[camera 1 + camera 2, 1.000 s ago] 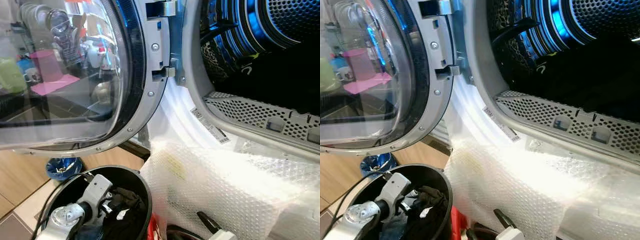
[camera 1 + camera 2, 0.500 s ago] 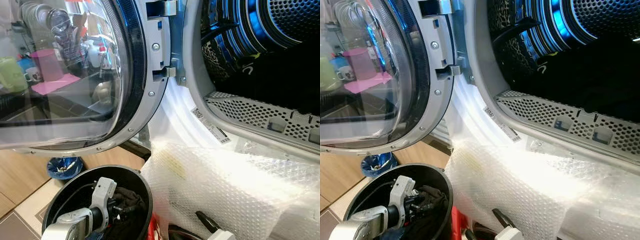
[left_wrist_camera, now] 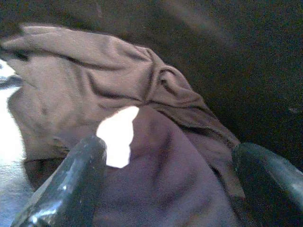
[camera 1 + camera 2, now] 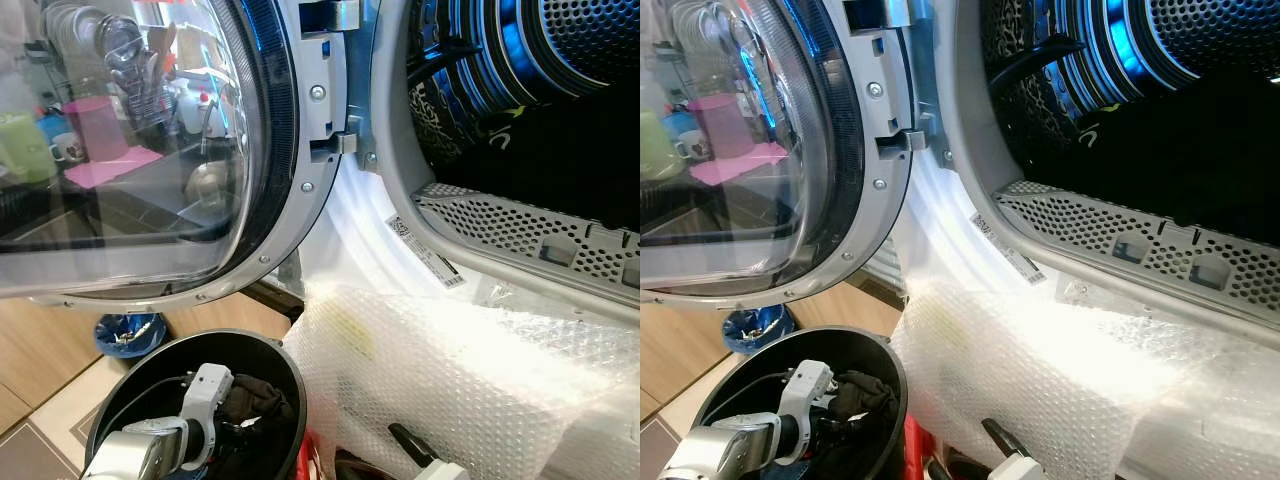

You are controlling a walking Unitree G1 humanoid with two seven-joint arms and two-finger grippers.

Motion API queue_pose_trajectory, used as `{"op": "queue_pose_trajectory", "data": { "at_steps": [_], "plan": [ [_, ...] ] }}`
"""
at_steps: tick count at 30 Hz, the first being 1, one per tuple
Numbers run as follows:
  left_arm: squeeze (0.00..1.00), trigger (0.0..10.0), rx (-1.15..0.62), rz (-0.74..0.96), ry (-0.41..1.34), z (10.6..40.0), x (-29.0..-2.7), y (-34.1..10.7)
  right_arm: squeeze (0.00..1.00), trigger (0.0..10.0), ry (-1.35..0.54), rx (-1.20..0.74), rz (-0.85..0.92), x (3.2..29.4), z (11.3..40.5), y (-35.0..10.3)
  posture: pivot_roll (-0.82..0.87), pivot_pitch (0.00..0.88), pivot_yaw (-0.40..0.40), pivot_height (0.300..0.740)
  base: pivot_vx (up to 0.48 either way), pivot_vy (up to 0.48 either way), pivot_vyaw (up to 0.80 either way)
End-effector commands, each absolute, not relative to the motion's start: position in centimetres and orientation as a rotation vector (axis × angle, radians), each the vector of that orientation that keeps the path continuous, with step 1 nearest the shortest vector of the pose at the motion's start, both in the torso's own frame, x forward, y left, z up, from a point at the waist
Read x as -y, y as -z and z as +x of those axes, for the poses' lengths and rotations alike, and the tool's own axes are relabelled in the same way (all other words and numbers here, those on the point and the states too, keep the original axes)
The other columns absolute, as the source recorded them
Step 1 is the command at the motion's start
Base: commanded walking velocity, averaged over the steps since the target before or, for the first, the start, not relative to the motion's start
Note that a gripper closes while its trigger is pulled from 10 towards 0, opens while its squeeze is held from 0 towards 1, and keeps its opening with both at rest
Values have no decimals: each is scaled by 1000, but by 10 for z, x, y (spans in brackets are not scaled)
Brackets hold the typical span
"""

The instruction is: Clothes washing

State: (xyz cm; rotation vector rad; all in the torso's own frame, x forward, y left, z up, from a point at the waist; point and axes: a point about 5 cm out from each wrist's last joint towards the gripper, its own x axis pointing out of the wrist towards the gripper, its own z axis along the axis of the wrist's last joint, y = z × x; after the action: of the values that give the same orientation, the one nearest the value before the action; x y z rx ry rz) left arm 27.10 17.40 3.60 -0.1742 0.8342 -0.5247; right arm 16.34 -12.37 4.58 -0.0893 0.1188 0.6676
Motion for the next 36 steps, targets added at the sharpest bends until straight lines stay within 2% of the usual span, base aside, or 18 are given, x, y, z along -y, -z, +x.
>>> {"op": "queue_pose_trajectory", "data": {
  "at_steps": [1,8,18,36],
  "plan": [
    [0,10000,-845,-191,541,270,-171,-36,0,10000,-674,-149,-91,123,161,-41,112,0,93,740,0,0,0],
    [0,10000,-912,-298,519,269,-165,-31,0,10000,-681,-153,-93,122,161,-40,103,0,98,740,0,0,0],
    [0,10000,-1044,-217,540,264,-170,-25,0,10000,-687,-160,-101,120,161,-39,94,0,113,740,0,0,0],
    [0,10000,-1059,-215,547,264,-170,-26,0,10000,-688,-161,-102,120,161,-39,94,0,113,740,0,0,0]
  ]
}}
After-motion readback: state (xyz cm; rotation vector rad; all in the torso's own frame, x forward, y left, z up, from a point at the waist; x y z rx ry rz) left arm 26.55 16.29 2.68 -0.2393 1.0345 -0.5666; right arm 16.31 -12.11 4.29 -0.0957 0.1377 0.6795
